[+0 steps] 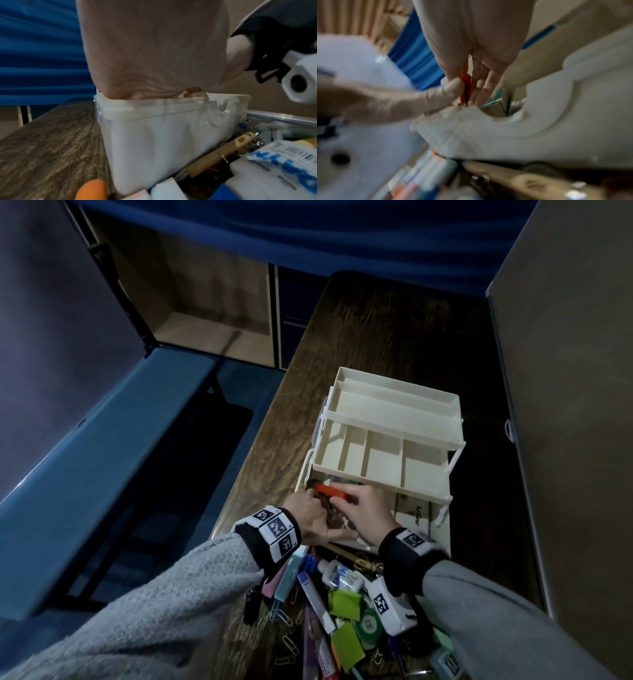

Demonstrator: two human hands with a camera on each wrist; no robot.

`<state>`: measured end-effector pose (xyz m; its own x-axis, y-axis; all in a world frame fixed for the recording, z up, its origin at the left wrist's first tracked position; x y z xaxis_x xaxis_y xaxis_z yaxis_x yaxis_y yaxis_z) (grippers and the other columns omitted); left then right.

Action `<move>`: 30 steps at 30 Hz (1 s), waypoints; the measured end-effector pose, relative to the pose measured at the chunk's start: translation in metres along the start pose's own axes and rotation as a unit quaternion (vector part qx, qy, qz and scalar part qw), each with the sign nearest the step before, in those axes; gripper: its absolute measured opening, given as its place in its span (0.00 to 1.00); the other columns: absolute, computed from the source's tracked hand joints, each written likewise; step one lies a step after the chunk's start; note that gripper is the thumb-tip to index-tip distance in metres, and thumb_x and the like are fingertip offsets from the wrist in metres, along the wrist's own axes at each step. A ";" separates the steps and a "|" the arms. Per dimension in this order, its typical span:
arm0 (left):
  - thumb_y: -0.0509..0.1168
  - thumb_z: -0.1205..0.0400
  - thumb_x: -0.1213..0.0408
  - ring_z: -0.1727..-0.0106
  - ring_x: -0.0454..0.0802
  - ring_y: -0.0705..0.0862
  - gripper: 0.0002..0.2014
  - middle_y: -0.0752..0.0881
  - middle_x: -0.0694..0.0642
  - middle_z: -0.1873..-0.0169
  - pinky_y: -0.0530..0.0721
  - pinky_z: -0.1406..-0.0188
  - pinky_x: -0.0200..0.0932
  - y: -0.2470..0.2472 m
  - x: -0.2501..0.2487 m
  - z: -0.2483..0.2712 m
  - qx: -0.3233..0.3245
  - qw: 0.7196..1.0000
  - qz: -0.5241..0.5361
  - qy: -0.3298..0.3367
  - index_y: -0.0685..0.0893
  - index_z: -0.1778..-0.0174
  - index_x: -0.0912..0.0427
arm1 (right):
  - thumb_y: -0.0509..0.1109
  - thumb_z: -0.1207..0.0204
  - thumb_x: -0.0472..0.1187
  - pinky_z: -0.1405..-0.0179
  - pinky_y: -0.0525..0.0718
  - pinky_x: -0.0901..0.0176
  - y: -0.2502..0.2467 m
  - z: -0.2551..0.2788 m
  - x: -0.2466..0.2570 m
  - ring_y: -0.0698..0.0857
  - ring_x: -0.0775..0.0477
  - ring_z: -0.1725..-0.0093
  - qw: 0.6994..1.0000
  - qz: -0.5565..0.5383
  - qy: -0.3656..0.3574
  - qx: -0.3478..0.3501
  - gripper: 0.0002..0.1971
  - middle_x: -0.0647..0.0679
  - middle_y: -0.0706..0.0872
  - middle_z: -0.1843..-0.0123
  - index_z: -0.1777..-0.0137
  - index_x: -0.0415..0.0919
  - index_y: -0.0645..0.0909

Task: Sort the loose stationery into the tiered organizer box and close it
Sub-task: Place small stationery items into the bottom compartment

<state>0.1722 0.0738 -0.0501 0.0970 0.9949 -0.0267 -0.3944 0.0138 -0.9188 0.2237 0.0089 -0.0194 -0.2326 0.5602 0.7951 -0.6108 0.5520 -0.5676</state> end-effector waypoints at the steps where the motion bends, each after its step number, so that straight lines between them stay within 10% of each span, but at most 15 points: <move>1: 0.40 0.22 0.28 0.51 0.58 0.78 0.43 0.87 0.66 0.54 0.73 0.42 0.52 0.000 0.000 0.000 0.003 1.000 -0.015 -0.003 0.84 0.55 0.64 | 0.70 0.21 0.41 0.44 0.86 0.56 0.005 0.000 0.009 0.88 0.50 0.49 0.995 0.086 -0.044 0.014 0.15 0.49 0.90 0.46 0.35 0.48 0.84; 5: 0.46 0.17 0.35 0.49 0.60 0.79 0.35 0.88 0.66 0.54 0.71 0.42 0.51 -0.003 0.000 0.002 -0.015 1.000 -0.006 -0.013 0.85 0.57 0.63 | 0.62 0.18 0.46 0.46 0.84 0.47 0.028 -0.004 0.020 0.87 0.42 0.51 0.942 0.305 -0.117 0.071 0.12 0.44 0.89 0.51 0.41 0.47 0.84; 13: 0.43 0.18 0.34 0.43 0.60 0.78 0.39 0.86 0.65 0.47 0.71 0.40 0.52 0.001 0.000 0.004 0.028 0.999 -0.032 -0.019 0.84 0.45 0.66 | 0.60 0.16 0.46 0.38 0.76 0.65 0.034 -0.010 0.003 0.84 0.53 0.38 0.974 0.148 -0.045 0.167 0.17 0.50 0.87 0.36 0.30 0.54 0.79; 22: 0.46 0.18 0.35 0.45 0.59 0.83 0.36 0.89 0.62 0.50 0.72 0.37 0.51 -0.004 0.005 0.007 -0.007 0.999 -0.002 -0.045 0.85 0.50 0.65 | 0.63 0.17 0.47 0.46 0.84 0.45 0.034 -0.020 0.015 0.87 0.39 0.51 0.960 0.260 -0.044 0.094 0.14 0.39 0.89 0.52 0.47 0.38 0.86; 30: 0.40 0.17 0.36 0.39 0.60 0.82 0.36 0.86 0.64 0.43 0.75 0.38 0.52 0.006 0.003 0.011 0.010 0.999 0.046 -0.004 0.82 0.41 0.62 | 0.59 0.16 0.41 0.35 0.81 0.50 0.044 -0.016 0.017 0.85 0.39 0.39 0.958 0.219 -0.061 0.176 0.18 0.38 0.85 0.35 0.27 0.51 0.76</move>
<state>0.1600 0.0781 -0.0510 0.0522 0.9929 -0.1071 -0.4198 -0.0755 -0.9045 0.2050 0.0529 -0.0347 -0.5989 0.6023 0.5278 -0.6467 0.0250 -0.7624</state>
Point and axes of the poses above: each hand's wrist, its own z-axis away from the middle knuckle, its own y-axis out of the palm, x = y × z, the point moved 9 cm from there along -z, towards the middle knuckle
